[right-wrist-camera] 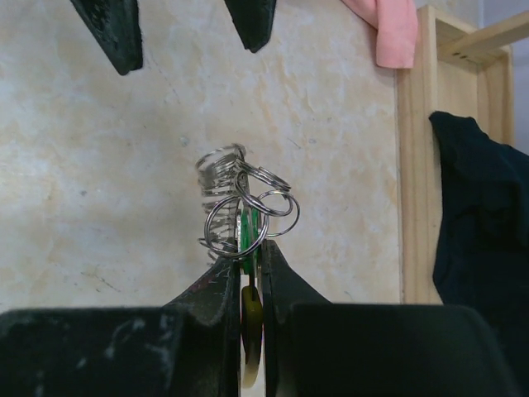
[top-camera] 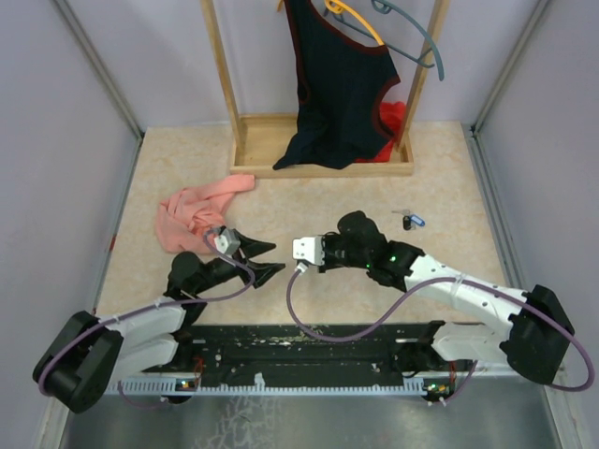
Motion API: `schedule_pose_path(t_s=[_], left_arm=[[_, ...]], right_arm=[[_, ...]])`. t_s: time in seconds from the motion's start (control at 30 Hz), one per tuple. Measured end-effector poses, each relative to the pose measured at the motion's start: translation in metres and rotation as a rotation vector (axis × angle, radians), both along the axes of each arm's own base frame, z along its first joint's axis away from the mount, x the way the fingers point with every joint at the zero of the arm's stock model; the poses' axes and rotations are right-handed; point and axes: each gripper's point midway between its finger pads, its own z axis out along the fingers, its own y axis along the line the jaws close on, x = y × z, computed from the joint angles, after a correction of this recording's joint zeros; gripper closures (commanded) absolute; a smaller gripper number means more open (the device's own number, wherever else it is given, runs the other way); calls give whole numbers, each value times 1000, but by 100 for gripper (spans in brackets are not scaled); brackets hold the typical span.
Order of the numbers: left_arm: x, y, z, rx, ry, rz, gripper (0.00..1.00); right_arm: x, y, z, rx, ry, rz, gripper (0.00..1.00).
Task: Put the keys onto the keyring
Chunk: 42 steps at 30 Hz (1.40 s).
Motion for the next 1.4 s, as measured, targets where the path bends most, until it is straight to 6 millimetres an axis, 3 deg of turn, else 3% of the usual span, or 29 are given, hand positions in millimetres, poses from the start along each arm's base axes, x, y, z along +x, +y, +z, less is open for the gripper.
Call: schedule_pose_path(t_s=[0.17,0.47,0.9,1.4], left_arm=[[0,-2,-9,2,52,-10,30],[-5,-8,-13,-21,107,-58,28],[1,-9,-11,-20,108,-44,27],[18,-12,-26,33,194,3,37]], right_arm=[[8,-6,-1,-43,-70,-32,100],[4,0,-5,-50,-95,2,100],[-11,24,-38,-119,-66,81,100],[-13,30,-43,-133,-72,89,100]])
